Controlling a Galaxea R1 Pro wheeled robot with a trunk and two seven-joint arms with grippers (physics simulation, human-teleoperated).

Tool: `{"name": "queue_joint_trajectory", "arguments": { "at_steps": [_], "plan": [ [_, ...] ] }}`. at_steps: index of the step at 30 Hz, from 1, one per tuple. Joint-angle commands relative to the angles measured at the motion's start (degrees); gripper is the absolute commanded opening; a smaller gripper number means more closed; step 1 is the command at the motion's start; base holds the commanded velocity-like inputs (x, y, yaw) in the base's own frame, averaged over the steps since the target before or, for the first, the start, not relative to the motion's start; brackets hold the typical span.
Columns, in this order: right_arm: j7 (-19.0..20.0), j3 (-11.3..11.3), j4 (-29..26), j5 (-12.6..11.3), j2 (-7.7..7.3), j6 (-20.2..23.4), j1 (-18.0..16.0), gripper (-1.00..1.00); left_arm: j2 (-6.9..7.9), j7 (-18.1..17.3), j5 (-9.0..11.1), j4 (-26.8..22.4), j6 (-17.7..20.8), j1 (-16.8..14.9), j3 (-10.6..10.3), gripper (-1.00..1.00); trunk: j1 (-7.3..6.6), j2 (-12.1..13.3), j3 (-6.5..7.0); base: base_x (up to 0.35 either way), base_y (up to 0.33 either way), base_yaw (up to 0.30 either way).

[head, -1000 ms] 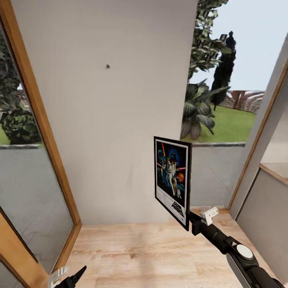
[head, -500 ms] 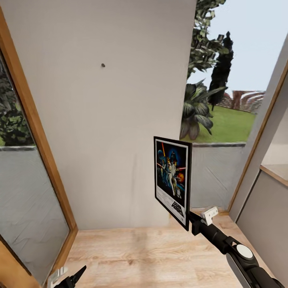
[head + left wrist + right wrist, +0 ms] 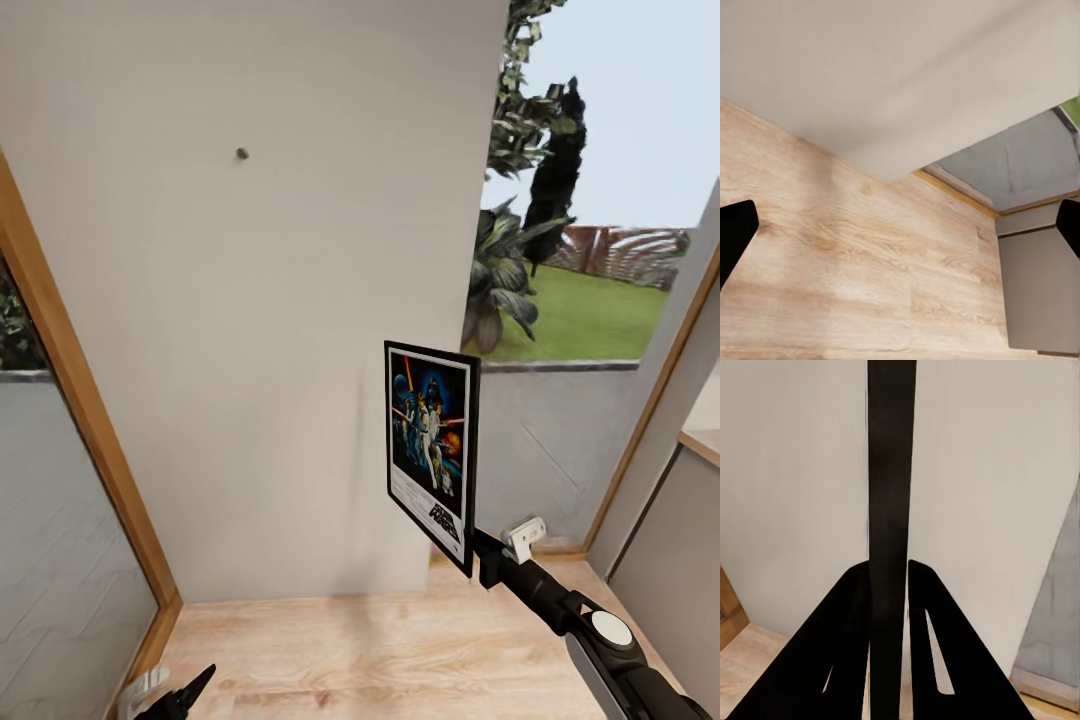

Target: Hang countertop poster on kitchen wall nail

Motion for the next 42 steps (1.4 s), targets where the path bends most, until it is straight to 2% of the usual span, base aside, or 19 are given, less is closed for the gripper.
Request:
{"name": "queue_joint_trajectory", "arguments": {
  "at_steps": [1, 11, 16, 19, 20, 21, 23, 24, 28, 29, 31, 33, 35, 38, 39, 41, 42],
  "plan": [
    [0.2, 0.1, 0.0, -0.7, -0.04, 0.1, -0.1, -1.00, 0.06, -0.1, 0.4, 0.0, -0.4, -0.1, -0.5, 1.00, 0.07, -0.1, -0.12, 0.334, 0.000, 0.000],
    [0.4, 0.0, -0.2, -0.7, -0.06, 0.2, -0.1, -1.00, 0.01, -0.1, 0.4, 0.0, -0.4, -0.1, -0.5, 1.00, 0.07, -0.1, -0.12, 0.268, 0.000, 0.000],
    [0.7, 0.3, -5.0, -0.7, -0.32, 1.3, -0.1, -1.00, -0.07, -4.0, 0.5, 0.7, -0.5, 0.0, -0.4, 1.00, 0.07, -0.1, -0.12, 0.040, 0.000, 0.000],
    [0.8, 0.9, -8.3, -0.7, -0.32, 5.7, -0.1, -1.00, -0.32, -5.3, 0.5, 3.2, -0.8, 0.0, -0.5, 1.00, 0.07, -0.1, -0.12, 0.009, 0.000, 0.000],
    [0.9, 2.6, -12.1, -0.7, -0.28, 11.8, -0.3, -1.00, -0.86, -6.8, 0.5, 7.2, -1.6, -0.1, -0.7, 1.00, 0.07, -0.1, -0.12, 0.003, 0.000, 0.000],
    [1.2, 3.2, -13.2, -0.7, -0.28, 13.9, -0.7, -1.00, -1.12, -8.1, 0.5, 9.1, -1.9, -0.1, -0.8, 1.00, 0.07, -0.1, -0.12, 0.002, 0.000, 0.000],
    [2.7, 3.7, -14.2, -0.7, -0.22, 15.8, -1.5, -1.00, -1.51, -10.4, 0.5, 11.9, -2.1, 0.0, -0.8, 1.00, 0.07, -0.1, -0.12, 0.001, 0.000, 0.000],
    [8.2, 4.0, -15.0, -0.9, -0.11, 17.4, -4.3, -1.00, -2.98, -13.1, 0.5, 17.1, -2.5, 0.0, -0.9, 1.00, 0.07, -0.1, -0.12, 0.000, 0.000, 0.000],
    [10.7, 4.1, -15.1, -1.2, 0.10, 20.3, -9.3, -1.00, -4.01, -13.8, 0.4, 19.9, -4.6, 0.0, -0.9, 1.00, 0.07, -0.1, -0.12, 0.000, 0.000, 0.000],
    [12.1, 4.2, -15.2, -1.3, 0.51, 22.7, -11.3, -1.00, -4.41, -13.8, 0.4, 20.3, -5.0, 0.0, -0.9, 1.00, 0.07, -0.1, -0.12, 0.000, 0.000, 0.000],
    [18.4, 4.2, -15.2, -1.3, 1.73, 28.7, -17.2, -1.00, -5.05, -13.9, 0.3, 20.9, -5.5, 0.0, -0.9, 1.00, 0.07, -0.1, -0.12, 0.000, 0.000, 0.000],
    [19.9, 4.2, -15.2, -1.6, 1.94, 29.9, -19.0, -1.00, -5.14, -13.8, 0.2, 21.0, -5.6, 0.0, -0.9, 1.00, 0.07, -0.1, -0.12, 0.000, 0.000, 0.000],
    [21.4, 4.2, -15.2, -4.1, 2.40, 33.5, -22.6, -1.00, -5.22, -13.7, 0.2, 21.0, -5.7, 0.0, -0.8, 1.00, 0.07, -0.1, -0.12, 0.000, 0.000, 0.000],
    [21.9, 4.2, -15.2, -7.6, 2.80, 37.3, -25.7, -1.00, -5.25, -13.6, 0.2, 21.1, -5.7, 0.0, -0.8, 1.00, 0.07, -0.1, -0.12, 0.000, 0.000, 0.000],
    [22.1, 4.2, -15.2, -9.9, 3.00, 39.8, -28.1, -1.00, -5.26, -13.6, 0.2, 21.1, -5.7, 0.0, -0.8, 1.00, 0.07, -0.1, -0.12, 0.000, 0.000, 0.000],
    [22.2, 4.2, -15.2, -11.7, 3.13, 41.8, -30.6, -1.00, -5.27, -13.6, 0.2, 21.0, -5.7, 0.0, -0.8, 1.00, 0.07, -0.1, -0.12, 0.000, 0.000, 0.000],
    [22.3, 4.2, -15.2, -13.1, 3.24, 43.6, -33.0, -1.00, -5.26, -13.6, 0.2, 21.1, -5.7, 0.0, -0.8, 1.00, 0.07, -0.1, -0.12, 0.000, 0.000, 0.000]
  ]
}}
